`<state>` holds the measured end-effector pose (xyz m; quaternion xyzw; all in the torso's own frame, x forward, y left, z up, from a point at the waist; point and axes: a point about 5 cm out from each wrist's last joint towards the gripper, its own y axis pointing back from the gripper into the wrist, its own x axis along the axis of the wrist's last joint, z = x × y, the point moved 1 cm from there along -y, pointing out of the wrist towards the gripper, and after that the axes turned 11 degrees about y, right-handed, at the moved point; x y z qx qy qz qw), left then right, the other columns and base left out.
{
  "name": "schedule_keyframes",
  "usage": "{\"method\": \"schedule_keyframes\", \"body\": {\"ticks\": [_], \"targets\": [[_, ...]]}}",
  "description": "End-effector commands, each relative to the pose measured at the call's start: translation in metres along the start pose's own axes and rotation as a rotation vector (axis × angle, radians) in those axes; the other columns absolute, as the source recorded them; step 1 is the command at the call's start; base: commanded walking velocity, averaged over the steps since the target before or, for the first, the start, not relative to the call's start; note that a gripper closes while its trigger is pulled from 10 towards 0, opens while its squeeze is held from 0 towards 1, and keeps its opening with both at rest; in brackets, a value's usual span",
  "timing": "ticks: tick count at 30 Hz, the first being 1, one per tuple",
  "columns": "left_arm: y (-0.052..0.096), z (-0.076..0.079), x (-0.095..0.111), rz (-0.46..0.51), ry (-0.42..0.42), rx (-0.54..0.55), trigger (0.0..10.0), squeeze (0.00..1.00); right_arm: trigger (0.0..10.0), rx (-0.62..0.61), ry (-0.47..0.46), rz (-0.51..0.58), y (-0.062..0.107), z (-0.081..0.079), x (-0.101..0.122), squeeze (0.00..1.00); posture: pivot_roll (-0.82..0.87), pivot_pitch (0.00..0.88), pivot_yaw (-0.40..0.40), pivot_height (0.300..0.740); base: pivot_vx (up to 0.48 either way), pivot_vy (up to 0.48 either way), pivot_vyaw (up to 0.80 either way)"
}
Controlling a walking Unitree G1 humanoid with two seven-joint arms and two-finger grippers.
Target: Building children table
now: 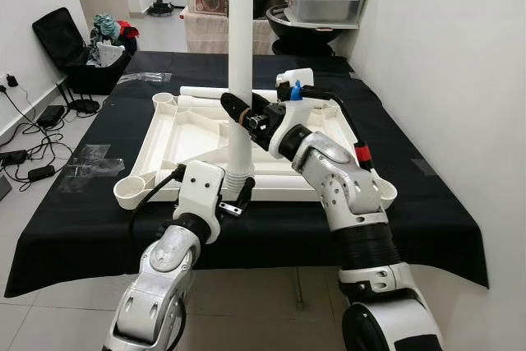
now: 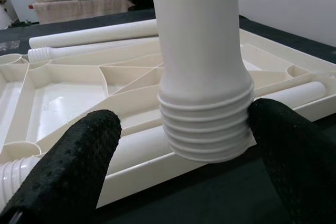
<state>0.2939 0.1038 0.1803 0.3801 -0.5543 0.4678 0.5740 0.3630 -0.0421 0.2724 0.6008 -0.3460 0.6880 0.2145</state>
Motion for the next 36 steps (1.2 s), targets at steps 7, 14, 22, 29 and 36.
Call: {"method": "schedule_keyframes", "body": {"ticks": [7,14,22,29,36], "targets": [[-0.003,-0.007,-0.004,-0.011,-0.012,0.024,10.0,0.0,0.0,0.014,-0.032,-0.004,0.008,-0.011,-0.001,0.0,0.03,0.0,-0.052,0.74,0.0,0.0,0.0],[-0.003,-0.009,-0.01,-0.03,-0.001,0.019,10.0,0.0,0.0,0.034,-0.04,-0.008,0.011,-0.019,0.002,0.0,0.03,0.0,-0.052,0.74,0.0,0.0,0.0],[-0.002,-0.008,-0.016,-0.046,-0.008,0.008,10.0,0.0,0.0,0.041,-0.049,-0.017,0.012,-0.025,0.001,0.0,0.02,0.0,-0.051,0.74,0.0,0.0,0.0],[-0.001,-0.005,-0.015,-0.017,-0.014,-0.004,0.0,0.0,0.0,0.051,-0.047,-0.022,0.013,-0.029,0.003,0.0,0.02,0.0,-0.048,0.74,0.0,0.0,0.0],[-0.003,-0.007,-0.015,-0.015,-0.042,0.003,0.0,0.0,0.0,0.045,-0.044,-0.026,0.015,-0.03,0.001,0.0,0.02,0.0,-0.041,0.74,0.0,0.0,0.0]]}}
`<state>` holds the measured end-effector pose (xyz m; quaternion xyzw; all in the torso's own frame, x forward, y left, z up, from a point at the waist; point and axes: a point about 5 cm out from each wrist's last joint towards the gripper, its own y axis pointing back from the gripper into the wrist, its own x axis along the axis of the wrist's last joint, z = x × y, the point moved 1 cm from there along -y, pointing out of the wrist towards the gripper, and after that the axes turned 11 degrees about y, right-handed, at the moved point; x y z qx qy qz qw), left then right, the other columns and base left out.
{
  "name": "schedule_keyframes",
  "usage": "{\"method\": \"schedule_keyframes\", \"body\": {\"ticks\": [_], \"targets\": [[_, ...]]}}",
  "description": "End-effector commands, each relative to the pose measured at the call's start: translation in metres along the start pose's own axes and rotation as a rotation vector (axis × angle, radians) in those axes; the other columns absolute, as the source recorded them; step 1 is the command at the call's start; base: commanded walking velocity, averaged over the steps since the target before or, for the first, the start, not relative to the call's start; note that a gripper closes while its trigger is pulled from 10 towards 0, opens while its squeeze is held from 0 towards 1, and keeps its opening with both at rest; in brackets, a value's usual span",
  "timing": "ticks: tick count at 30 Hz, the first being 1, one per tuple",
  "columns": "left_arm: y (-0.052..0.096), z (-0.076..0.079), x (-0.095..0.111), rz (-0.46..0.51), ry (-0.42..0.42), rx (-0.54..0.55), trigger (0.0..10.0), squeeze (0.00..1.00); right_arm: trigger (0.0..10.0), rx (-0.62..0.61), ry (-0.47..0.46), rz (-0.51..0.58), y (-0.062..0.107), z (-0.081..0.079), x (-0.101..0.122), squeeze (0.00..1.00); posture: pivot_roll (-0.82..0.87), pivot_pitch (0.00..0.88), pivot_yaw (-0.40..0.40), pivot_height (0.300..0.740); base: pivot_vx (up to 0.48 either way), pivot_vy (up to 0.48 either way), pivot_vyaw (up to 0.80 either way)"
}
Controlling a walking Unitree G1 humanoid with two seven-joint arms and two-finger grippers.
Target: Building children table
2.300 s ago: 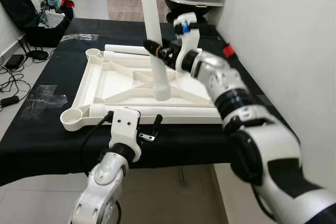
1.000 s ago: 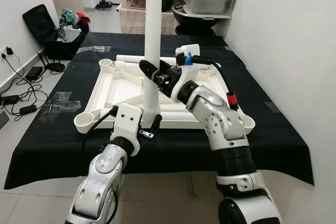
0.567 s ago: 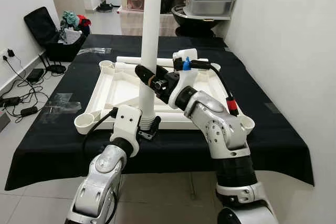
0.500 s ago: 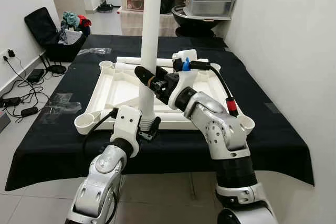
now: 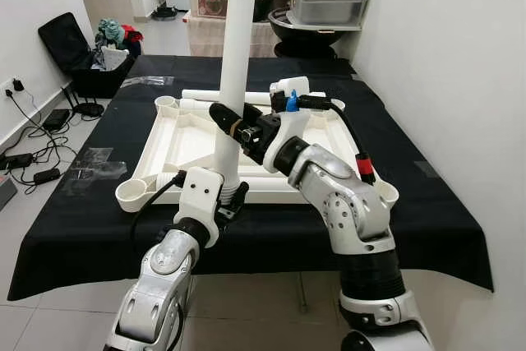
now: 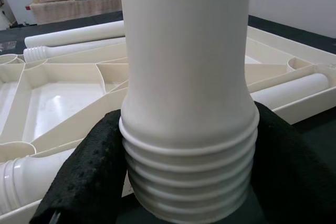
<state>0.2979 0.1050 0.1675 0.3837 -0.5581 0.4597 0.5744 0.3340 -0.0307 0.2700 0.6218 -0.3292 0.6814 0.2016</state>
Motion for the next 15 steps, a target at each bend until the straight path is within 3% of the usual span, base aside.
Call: {"method": "schedule_keyframes", "body": {"ticks": [1,2,3,4,5,6,9,10,15], "targets": [[-0.0004,-0.0043,-0.0032,-0.01,-0.04,0.019,0.0,0.0,0.0,0.0,-0.005,-0.009,0.0023,-0.0024,-0.0019,0.0,0.02,0.0,-0.044,0.74,0.0,0.0,0.0],[-0.0004,-0.0043,-0.0032,-0.01,-0.04,0.019,0.0,0.0,0.0,0.0,-0.005,-0.009,0.0023,-0.0024,-0.0019,0.0,0.02,0.0,-0.044,0.74,0.0,0.0,0.0],[-0.0007,-0.0048,-0.0038,-0.013,-0.049,0.023,10.0,0.0,0.0,-0.004,-0.007,-0.012,0.0026,-0.0028,-0.0029,0.0,0.02,0.0,-0.046,0.74,0.0,0.0,0.0],[-0.001,-0.005,-0.0041,-0.017,-0.056,0.024,10.0,0.0,2.9,-0.008,-0.007,-0.016,0.0027,-0.0029,-0.004,0.0,0.02,0.0,-0.046,0.74,0.0,0.0,0.0],[-0.001,-0.005,-0.0041,-0.017,-0.056,0.024,10.0,0.0,2.9,-0.008,-0.007,-0.016,0.0027,-0.0029,-0.004,0.0,0.02,0.0,-0.046,0.74,0.0,0.0,0.0],[-0.0011,-0.0043,-0.0042,-0.016,-0.068,0.017,10.0,0.0,10.0,-0.013,-0.008,-0.018,0.0027,-0.003,-0.0047,0.0,0.02,0.0,-0.044,0.74,0.0,0.0,0.0],[-0.0007,-0.0014,-0.0029,-0.007,-0.117,-0.005,10.0,0.0,10.0,-0.021,-0.01,-0.015,0.0023,-0.0026,-0.0053,0.0,0.02,0.0,-0.047,0.74,0.0,0.0,0.0],[-0.0003,-0.0001,-0.0022,-0.002,-0.134,-0.014,10.0,0.0,10.0,-0.028,-0.015,-0.009,0.0019,-0.0018,-0.0049,0.96,0.03,0.0,-0.046,0.74,0.0,0.0,0.0],[0.0004,0.0007,-0.002,0.001,-0.157,-0.024,10.0,0.0,10.0,-0.042,-0.03,0.002,0.0008,-0.0008,-0.0042,0.99,0.02,0.0,-0.043,0.74,0.0,0.0,0.0]]}}
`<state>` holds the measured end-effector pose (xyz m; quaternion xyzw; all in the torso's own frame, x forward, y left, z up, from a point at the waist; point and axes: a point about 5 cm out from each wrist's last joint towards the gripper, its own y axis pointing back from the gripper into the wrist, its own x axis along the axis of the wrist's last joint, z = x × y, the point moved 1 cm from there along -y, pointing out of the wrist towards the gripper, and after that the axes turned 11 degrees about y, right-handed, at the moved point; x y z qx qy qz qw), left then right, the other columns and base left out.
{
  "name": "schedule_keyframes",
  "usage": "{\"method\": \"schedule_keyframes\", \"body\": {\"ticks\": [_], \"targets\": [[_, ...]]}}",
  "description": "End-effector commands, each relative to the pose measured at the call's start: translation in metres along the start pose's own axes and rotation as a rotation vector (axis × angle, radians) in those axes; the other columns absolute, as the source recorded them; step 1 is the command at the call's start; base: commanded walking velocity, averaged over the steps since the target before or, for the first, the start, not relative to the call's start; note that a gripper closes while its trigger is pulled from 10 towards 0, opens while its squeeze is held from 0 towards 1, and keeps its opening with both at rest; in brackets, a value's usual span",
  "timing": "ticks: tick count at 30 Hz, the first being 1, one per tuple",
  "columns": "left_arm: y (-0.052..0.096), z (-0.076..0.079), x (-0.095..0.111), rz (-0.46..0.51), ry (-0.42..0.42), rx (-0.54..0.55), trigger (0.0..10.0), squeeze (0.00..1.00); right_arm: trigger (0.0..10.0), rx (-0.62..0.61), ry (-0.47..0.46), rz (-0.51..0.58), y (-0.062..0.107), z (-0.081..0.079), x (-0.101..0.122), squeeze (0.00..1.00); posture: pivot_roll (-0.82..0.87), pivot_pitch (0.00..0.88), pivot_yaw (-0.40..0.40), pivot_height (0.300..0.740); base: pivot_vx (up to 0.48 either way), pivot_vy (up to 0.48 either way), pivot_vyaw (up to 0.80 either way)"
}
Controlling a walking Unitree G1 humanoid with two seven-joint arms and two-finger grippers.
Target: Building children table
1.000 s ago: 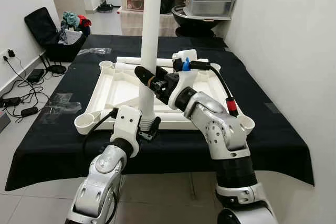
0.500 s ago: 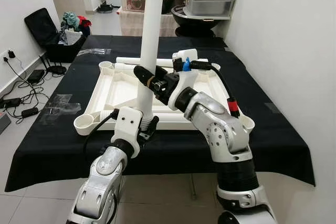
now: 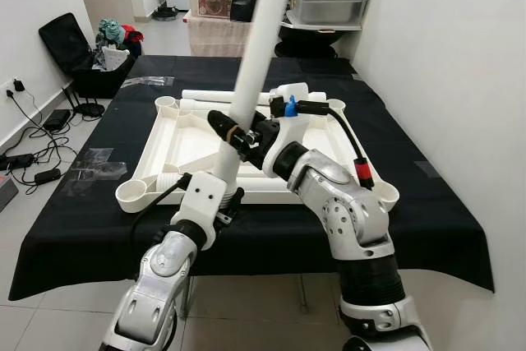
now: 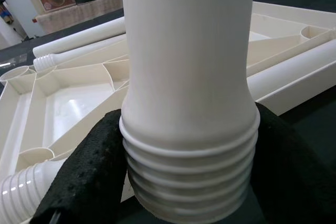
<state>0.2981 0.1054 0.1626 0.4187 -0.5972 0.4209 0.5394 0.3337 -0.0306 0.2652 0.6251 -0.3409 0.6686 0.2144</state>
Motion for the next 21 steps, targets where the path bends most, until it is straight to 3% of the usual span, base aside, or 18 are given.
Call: {"method": "schedule_keyframes", "body": {"ticks": [1,10,21], "targets": [[0.0,0.001,0.003,0.023,-0.015,-0.011,10.0,0.0,10.0,-0.003,-0.012,0.012,0.0,-0.001,0.0,0.0,0.02,0.0,-0.041,0.74,0.0,0.0,0.0],[0.001,0.003,0.0,0.02,-0.032,-0.021,10.0,0.0,10.0,-0.016,-0.026,0.013,-0.001,-0.002,0.0,0.0,0.03,0.0,-0.04,0.74,0.0,0.0,0.0],[0.006,0.017,-0.008,0.007,-0.055,-0.072,10.0,0.0,10.0,-0.007,-0.091,0.019,-0.006,-0.007,0.002,0.0,0.03,0.0,-0.043,0.74,0.0,0.0,0.0]]}}
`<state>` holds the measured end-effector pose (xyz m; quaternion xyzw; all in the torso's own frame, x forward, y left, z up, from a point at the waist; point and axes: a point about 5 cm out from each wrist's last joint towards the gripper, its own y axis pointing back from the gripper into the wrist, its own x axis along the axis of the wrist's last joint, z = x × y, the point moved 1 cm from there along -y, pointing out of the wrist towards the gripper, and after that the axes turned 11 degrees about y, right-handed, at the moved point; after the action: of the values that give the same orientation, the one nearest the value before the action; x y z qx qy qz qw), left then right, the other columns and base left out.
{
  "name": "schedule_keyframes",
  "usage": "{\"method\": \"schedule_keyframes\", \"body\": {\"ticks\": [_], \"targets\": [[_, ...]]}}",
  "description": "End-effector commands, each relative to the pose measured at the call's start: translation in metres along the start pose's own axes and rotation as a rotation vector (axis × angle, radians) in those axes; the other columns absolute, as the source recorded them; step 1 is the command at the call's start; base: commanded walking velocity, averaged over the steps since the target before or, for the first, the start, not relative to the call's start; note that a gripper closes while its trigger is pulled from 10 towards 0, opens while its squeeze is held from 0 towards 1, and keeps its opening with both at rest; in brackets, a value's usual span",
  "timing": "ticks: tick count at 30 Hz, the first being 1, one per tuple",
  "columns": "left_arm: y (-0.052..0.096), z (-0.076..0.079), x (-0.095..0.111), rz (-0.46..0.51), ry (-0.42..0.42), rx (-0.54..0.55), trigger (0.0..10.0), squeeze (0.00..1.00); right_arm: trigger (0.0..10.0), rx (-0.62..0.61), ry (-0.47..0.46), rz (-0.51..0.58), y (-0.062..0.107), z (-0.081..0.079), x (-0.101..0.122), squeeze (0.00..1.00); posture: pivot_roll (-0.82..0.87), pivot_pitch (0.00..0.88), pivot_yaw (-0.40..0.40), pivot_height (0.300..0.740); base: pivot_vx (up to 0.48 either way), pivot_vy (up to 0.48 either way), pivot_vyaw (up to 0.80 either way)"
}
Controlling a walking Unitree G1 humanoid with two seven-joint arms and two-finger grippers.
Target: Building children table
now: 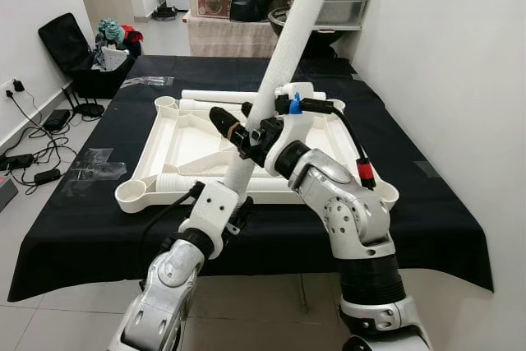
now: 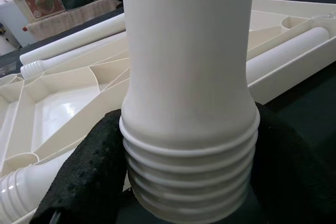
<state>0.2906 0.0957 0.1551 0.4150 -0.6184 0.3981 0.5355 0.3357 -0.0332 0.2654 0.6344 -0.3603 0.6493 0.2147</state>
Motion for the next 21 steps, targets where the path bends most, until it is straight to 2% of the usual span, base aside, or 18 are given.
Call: {"method": "schedule_keyframes", "body": {"ticks": [1,11,12,13,14,15,16,17,21], "targets": [[0.0015,0.0055,-0.0014,0.005,-0.013,-0.026,10.0,0.0,10.0,0.029,-0.048,0.008,-0.0062,-0.0109,0.0011,0.0,0.03,0.0,-0.043,0.74,0.0,0.0,0.0],[0.0025,0.0036,-0.0017,0.007,-0.028,-0.026,10.0,0.0,10.0,0.033,-0.053,-0.002,-0.0066,-0.0113,0.0006,0.0,0.03,0.0,-0.041,0.74,0.0,0.0,0.0],[0.003,0.0041,-0.0022,0.007,-0.033,-0.029,10.0,0.0,5.4,0.034,-0.052,-0.003,-0.0065,-0.0114,0.0001,0.0,0.03,0.0,-0.043,0.74,0.0,0.0,0.0],[0.003,0.0041,-0.0022,0.007,-0.033,-0.029,10.0,0.0,5.4,0.034,-0.052,-0.003,-0.0065,-0.0114,0.0001,0.0,0.03,0.0,-0.043,0.74,0.0,0.0,0.0],[0.0033,0.0044,-0.0026,0.006,-0.035,-0.031,10.0,0.0,4.0,0.035,-0.05,-0.003,-0.0064,-0.0115,-0.0002,0.0,0.03,0.0,-0.042,0.74,0.0,0.0,0.0],[0.0038,0.0048,-0.0032,0.005,-0.038,-0.033,10.0,0.0,1.5,0.037,-0.051,0.0,-0.0064,-0.0117,-0.0001,0.0,0.03,0.0,-0.041,0.74,0.0,0.0,0.0],[0.0038,0.0048,-0.0032,0.005,-0.038,-0.033,10.0,0.0,1.5,0.037,-0.051,0.0,-0.0064,-0.0117,-0.0001,0.0,0.03,0.0,-0.041,0.74,0.0,0.0,0.0],[0.0042,0.0051,-0.0037,0.004,-0.038,-0.034,10.0,0.0,0.0,0.04,-0.051,0.001,-0.0064,-0.0121,-0.0003,0.0,0.03,0.0,-0.04,0.74,0.0,0.0,0.0],[0.0052,0.0063,-0.0039,0.004,-0.042,-0.039,10.0,0.0,0.0,0.04,-0.048,0.003,-0.0063,-0.0124,-0.0001,0.0,0.03,0.0,-0.041,0.74,0.0,0.0,0.0]]}}
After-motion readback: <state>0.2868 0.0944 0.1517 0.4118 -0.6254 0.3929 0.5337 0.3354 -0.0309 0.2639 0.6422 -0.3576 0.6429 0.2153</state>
